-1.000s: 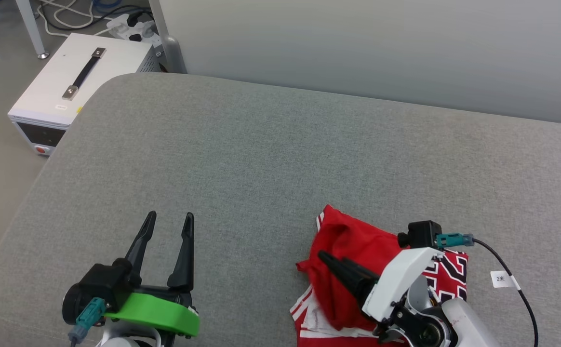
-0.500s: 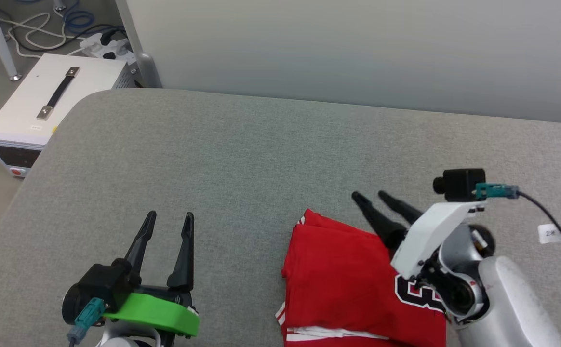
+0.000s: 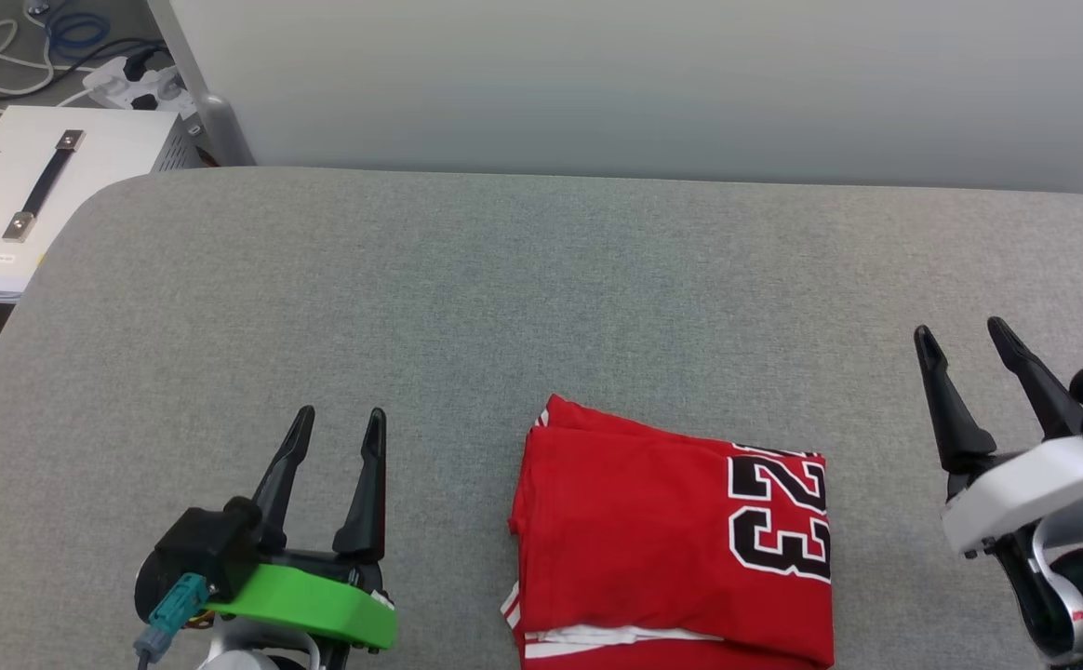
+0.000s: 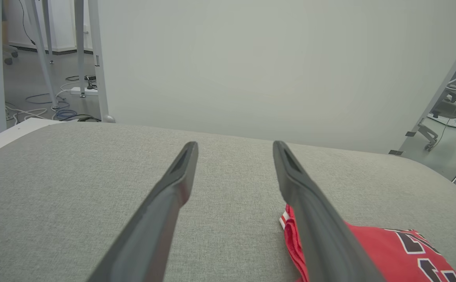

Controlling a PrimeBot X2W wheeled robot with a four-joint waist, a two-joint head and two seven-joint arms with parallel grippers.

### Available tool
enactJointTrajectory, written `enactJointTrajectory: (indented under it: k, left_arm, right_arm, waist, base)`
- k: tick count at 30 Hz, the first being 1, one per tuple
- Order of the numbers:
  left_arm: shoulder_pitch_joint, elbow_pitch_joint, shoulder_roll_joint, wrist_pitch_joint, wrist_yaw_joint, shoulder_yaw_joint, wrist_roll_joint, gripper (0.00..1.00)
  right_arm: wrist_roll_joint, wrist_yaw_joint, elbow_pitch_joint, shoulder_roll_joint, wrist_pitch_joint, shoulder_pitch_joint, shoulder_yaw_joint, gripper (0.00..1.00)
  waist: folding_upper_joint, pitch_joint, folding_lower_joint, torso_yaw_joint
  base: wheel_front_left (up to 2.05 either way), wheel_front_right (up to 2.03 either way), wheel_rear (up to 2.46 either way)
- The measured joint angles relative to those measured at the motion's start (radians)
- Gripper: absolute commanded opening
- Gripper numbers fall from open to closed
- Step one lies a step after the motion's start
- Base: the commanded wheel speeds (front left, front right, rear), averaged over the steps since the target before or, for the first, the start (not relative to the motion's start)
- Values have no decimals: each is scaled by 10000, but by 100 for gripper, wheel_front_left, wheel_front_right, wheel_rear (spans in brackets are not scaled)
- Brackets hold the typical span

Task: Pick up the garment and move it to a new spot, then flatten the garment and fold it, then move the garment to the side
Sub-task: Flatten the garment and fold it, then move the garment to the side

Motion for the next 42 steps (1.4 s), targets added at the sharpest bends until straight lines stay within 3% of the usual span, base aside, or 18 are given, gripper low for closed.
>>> enactJointTrajectory:
  k: [8, 19, 36, 39, 42]
  left_arm:
    - [1, 42, -84, 0, 0, -25, -414, 100]
    - [20, 148, -88, -2, 0, -134, -472, 100]
    - [21, 207, -90, 0, 0, -199, -380, 100]
    - [21, 207, -90, 0, 0, -186, -378, 100]
    - [19, 205, -92, 0, 0, -182, -378, 100]
  right_arm:
    - [-10, 0, -23, 731, -1703, 1159, -449, 100]
    - [-265, 0, 637, 1356, -2479, 1732, -564, 100]
    - [-366, 0, 819, 1400, -2332, 1722, -577, 100]
    - [-387, 0, 813, 1363, -1871, 1699, -537, 100]
    - [-44, 0, 700, 1183, -694, 1684, -199, 100]
  waist:
    - [0, 51, 0, -173]
    - [0, -27, 0, -161]
    - [0, -40, 0, -110]
    - [0, -3, 0, -100]
    - [0, 39, 0, -89]
  base:
    - [0, 0, 0]
    - [0, 0, 0]
    - [0, 0, 0]
    - [0, 0, 0]
    - [0, 0, 0]
